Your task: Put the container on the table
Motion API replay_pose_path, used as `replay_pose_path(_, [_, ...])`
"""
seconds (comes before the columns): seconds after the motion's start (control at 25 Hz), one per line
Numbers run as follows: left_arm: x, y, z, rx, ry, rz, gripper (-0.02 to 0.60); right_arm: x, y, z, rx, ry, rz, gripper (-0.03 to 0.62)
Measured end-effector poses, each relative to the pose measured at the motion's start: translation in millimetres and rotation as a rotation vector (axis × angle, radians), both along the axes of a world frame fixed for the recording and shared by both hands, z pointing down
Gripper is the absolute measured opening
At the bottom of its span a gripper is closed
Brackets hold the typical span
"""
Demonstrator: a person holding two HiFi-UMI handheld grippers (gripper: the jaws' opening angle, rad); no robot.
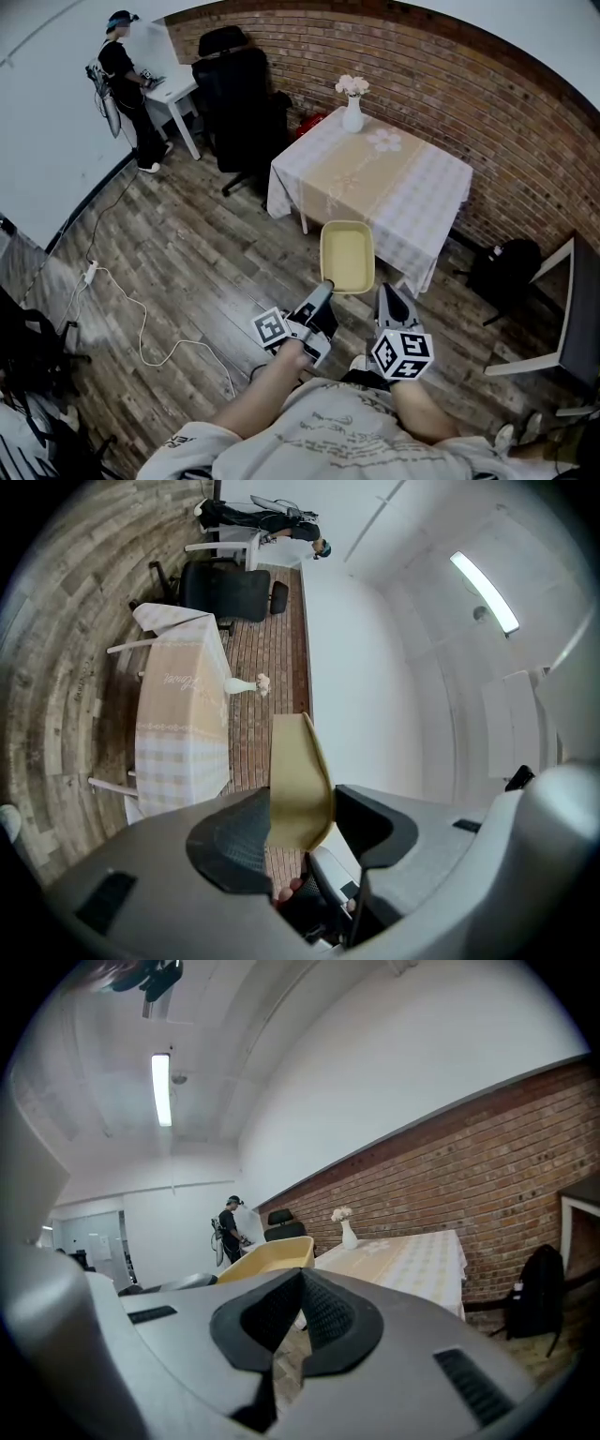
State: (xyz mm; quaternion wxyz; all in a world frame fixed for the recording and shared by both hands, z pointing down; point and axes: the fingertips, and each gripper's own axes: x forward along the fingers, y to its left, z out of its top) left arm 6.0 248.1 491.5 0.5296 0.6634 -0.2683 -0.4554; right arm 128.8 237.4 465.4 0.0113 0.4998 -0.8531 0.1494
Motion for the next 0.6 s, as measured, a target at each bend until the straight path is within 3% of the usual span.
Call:
replay_pose_path(0.28, [-8,10,1,0.005,0.005,-0.001,0.215,-17,10,-3,0.042,0.038,-0.019,0.002])
replay_pose_path(0.6, [-24,-22,0,0.012,-0.005,-0.011,0.216,-21,-31,-6,0.05,0.008,0.005,0.002])
